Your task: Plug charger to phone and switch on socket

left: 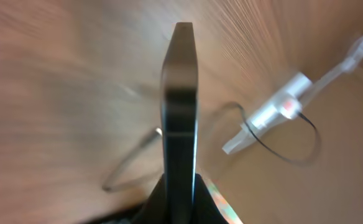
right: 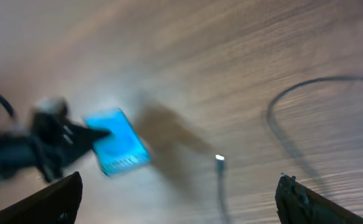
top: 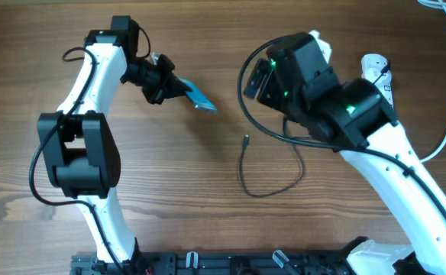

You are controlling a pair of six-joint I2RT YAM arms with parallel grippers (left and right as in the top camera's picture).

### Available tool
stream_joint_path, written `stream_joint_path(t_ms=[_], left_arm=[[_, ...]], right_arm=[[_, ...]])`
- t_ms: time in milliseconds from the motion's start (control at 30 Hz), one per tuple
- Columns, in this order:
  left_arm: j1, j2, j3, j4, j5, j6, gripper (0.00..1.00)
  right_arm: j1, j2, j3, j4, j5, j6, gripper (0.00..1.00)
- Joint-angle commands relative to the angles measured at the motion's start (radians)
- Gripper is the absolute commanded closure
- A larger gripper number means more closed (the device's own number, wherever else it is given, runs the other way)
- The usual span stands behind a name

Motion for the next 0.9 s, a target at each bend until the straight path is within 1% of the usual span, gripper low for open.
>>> stream_joint_path(t_ms=[0,67,167,233,267,300,333,367,433,467,533,567,600,700,800,867], left_arm=[[-0.001,-0.035,0.003,0.016,-0.183,0.065,0.96],[0.0,-0.035,0.003,0.024,-0.201,0.134,0.96],[0.001,-0.035,0.003,0.024,-0.202,0.225,0.96],[0.01,-0.035,0.003,0.031,-0.202,0.261,0.96],[0.02,-0.035,0.003,0.036,-0.195,0.28,0.96],[0.032,-0.035,0.003,0.037,-0.19,0.28,0.96],[0.045,-0.035,0.003,0.038,-0.165,0.285,0.96],[0.058,-0.035,0.003,0.04,-0.106,0.327,0.96],[0.09,-0.036,0.003,0.043,0.069,0.442,0.96],[0.115,-0.037,0.003,0.04,0.145,0.474,0.96],[0.151,-0.037,0.003,0.039,0.24,0.512,0.96],[0.176,-0.037,0.003,0.032,0.312,0.544,0.96],[0.194,-0.037,0.003,0.023,0.345,0.554,0.96],[0.22,-0.037,0.003,0.006,0.36,0.572,0.96],[0.223,-0.037,0.003,-0.01,0.346,0.571,0.96],[0.222,-0.037,0.003,-0.017,0.324,0.571,0.96]], right_arm=[[0.0,0.058,-0.064,-0.005,-0.087,-0.175,0.0],[0.0,0.081,-0.117,0.01,-0.09,-0.13,0.0],[0.0,0.117,-0.184,0.081,-0.198,-0.18,0.01],[0.0,0.148,-0.209,0.105,-0.269,-0.194,0.1],[0.0,0.175,-0.222,0.119,-0.303,-0.197,0.24],[0.0,0.193,-0.233,0.126,-0.304,-0.2,0.3],[0.0,0.214,-0.246,0.136,-0.303,-0.193,0.31],[0.0,0.231,-0.258,0.148,-0.304,-0.188,0.3],[0.0,0.269,-0.267,0.163,-0.303,-0.164,0.31],[0.0,0.291,-0.267,0.168,-0.304,-0.156,0.31],[0.0,0.339,-0.267,0.172,-0.304,-0.123,0.31],[0.0,0.37,-0.267,0.179,-0.304,-0.087,0.31],[0.004,0.398,-0.267,0.189,-0.303,-0.079,0.31],[0.009,0.455,-0.267,0.205,-0.302,-0.058,0.3],[0.009,0.5,-0.267,0.204,-0.293,-0.003,0.32],[0.009,0.53,-0.267,0.208,-0.291,0.0,0.33]])
